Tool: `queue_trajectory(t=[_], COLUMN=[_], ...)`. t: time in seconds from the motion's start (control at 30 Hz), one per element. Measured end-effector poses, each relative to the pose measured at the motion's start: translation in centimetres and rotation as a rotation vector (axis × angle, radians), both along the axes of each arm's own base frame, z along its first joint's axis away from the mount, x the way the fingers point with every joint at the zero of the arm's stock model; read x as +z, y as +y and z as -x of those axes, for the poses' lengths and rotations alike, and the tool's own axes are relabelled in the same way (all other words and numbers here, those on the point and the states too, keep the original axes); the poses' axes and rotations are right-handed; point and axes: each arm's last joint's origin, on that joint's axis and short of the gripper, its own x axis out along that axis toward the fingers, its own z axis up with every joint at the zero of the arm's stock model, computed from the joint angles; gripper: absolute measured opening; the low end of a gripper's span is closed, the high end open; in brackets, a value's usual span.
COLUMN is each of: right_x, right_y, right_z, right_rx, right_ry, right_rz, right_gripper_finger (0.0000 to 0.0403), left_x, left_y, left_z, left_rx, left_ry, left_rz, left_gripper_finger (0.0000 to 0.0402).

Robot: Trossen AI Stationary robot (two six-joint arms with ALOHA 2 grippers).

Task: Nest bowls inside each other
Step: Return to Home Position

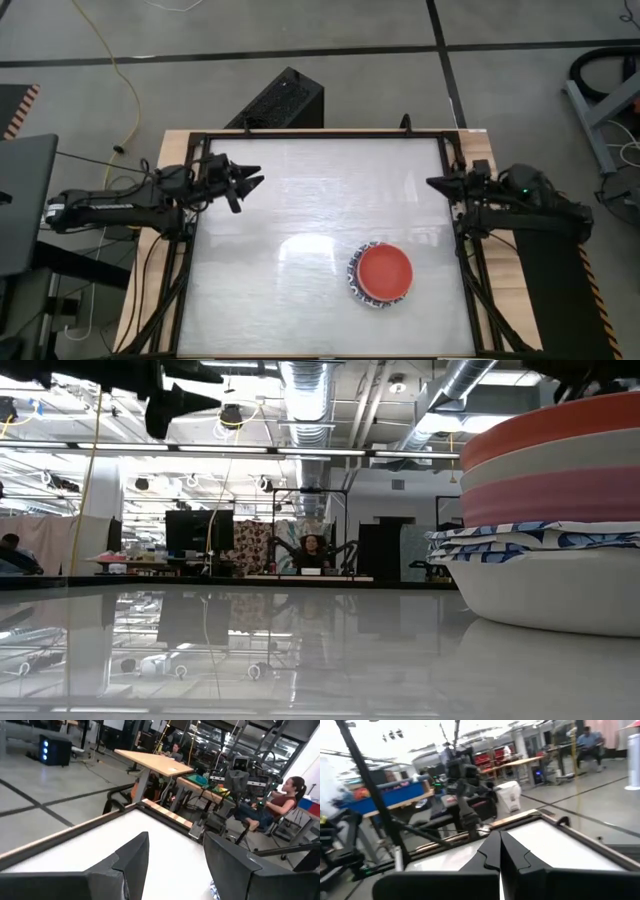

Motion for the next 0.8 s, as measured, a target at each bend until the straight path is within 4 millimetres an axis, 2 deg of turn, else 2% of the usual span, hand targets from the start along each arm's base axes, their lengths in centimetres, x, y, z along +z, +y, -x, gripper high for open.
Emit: queue_trajectory(t=[0.3, 0.8], right_x=[-3.6, -7.0], right_y=[0.5, 1.4], right_z=[-2.0, -2.1], right_rx=[0.107, 0.09], right_ry=[-0.026, -0.041], right_rz=[-0.046, -0.093], right_gripper_finger=[0.0014, 0.0014], left_x=[-1.5, -2.6], left_y=[0.0, 0.0], left_z=[0.1, 0.2], left_rx=[-0.004, -0.009], left_ry=[0.031, 0.143], left_rz=[0.047, 0.064], left_gripper_finger=[0.0178, 0.0178])
